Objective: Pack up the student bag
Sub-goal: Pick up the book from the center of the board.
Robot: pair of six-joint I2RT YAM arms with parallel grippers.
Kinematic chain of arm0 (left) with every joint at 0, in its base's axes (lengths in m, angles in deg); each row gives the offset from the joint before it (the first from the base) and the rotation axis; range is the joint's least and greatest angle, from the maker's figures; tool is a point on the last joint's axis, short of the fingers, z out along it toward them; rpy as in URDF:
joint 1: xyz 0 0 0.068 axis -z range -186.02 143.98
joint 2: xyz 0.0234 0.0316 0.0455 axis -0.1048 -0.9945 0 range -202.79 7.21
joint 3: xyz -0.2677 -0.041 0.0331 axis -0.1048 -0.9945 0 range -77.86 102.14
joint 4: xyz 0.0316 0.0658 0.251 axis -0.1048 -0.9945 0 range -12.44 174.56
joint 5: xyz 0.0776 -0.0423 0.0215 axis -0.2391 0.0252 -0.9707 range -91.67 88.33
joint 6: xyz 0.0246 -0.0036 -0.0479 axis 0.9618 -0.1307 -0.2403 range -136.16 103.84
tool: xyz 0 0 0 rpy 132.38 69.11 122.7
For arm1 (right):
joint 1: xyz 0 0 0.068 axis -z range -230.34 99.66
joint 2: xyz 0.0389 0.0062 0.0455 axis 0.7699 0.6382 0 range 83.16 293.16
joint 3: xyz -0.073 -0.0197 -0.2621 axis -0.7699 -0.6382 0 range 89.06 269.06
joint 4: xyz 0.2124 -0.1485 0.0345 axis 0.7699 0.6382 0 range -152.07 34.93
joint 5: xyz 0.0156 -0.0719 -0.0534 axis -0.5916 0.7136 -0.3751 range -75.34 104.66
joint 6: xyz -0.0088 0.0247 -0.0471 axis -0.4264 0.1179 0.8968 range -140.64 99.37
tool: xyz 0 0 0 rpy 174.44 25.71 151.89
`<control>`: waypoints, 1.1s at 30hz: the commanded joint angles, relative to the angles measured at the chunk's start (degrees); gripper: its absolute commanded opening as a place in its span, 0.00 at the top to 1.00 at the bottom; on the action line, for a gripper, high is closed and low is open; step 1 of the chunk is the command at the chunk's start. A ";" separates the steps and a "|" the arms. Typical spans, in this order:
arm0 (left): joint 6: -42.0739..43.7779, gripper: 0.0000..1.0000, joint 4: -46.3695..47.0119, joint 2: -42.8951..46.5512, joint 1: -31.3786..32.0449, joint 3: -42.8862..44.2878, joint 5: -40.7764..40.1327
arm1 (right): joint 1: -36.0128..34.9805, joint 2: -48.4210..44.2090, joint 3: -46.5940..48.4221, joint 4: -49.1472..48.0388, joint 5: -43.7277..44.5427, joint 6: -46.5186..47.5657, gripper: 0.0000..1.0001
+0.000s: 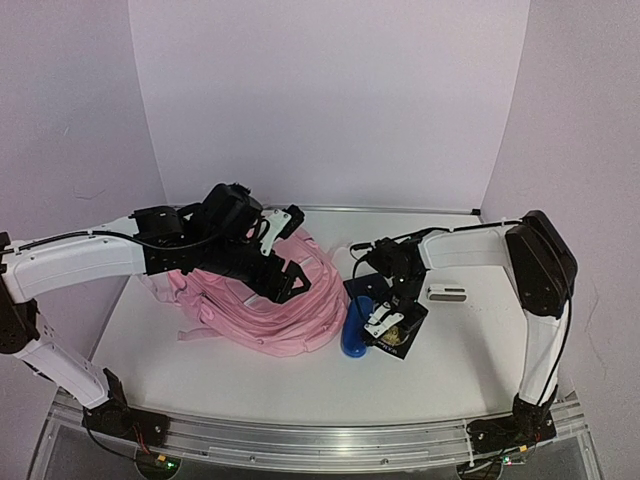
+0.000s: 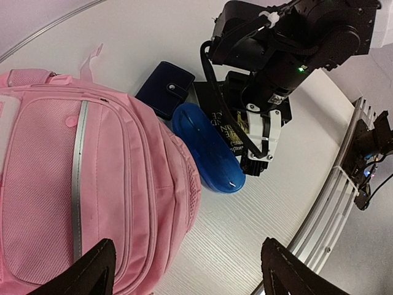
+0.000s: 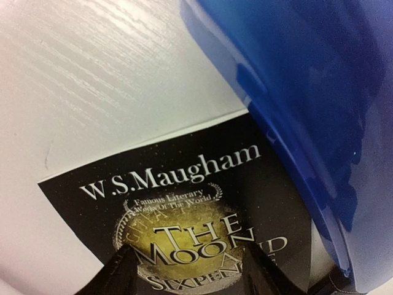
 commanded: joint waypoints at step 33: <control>0.71 0.19 0.07 3.34 0.19 -0.83 -0.60 | -1.23 -0.19 -3.21 -0.21 4.50 3.42 0.02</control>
